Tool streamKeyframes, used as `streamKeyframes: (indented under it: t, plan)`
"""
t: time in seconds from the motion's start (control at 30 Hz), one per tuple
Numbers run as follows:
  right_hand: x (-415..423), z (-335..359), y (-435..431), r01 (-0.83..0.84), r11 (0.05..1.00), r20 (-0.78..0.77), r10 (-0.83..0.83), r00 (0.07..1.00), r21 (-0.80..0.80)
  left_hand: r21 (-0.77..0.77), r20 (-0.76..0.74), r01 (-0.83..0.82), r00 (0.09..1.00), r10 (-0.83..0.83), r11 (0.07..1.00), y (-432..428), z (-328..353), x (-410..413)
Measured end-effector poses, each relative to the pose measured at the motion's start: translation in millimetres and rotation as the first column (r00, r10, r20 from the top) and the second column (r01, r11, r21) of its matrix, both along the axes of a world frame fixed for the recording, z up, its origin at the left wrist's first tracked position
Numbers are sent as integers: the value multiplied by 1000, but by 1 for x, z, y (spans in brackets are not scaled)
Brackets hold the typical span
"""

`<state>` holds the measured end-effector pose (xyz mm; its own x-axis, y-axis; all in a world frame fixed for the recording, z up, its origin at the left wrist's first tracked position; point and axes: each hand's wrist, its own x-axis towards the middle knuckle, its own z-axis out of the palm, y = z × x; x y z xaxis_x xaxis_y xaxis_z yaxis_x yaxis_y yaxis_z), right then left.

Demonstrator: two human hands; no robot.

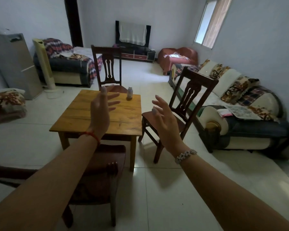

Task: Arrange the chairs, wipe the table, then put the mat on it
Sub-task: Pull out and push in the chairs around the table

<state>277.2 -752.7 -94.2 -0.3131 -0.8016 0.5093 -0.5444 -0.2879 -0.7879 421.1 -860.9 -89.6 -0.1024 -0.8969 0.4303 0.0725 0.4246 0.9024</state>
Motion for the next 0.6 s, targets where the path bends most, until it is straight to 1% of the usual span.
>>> streamKeyframes:
  t: [0.17, 0.37, 0.6]
  plan:
    - [-76, 14, 10, 58, 998, 36, -57, 998, -18, -7, -107, 20, 994, -21, 1000, 5, 18, -73]
    - [-164, 19, 1, 126, 992, 57, -124, 991, -27, 54, -191, 84, 979, -73, 995, 0, 33, -167]
    - [-267, 16, -29, 196, 980, 53, -194, 980, -43, 45, -162, 119, 981, -110, 992, -39, 13, -270]
